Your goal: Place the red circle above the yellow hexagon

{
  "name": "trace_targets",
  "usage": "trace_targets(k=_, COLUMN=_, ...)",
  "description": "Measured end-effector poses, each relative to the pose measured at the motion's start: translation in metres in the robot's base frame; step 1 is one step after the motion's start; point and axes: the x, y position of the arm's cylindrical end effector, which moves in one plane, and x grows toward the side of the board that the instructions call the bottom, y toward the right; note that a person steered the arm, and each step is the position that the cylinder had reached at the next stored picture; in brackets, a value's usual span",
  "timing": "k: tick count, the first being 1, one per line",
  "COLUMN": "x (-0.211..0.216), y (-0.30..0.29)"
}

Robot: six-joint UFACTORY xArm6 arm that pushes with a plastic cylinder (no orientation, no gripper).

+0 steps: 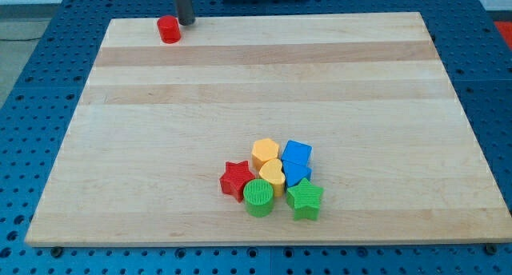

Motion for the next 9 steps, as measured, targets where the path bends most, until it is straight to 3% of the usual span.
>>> trace_targets(k=1, x=-0.001, y=-0.014)
trace_targets(k=3, x=0.043, y=-0.018)
trace_targets(k=7, x=0.197, y=0.058)
trace_targets(k=9, x=0.198, y=0.058)
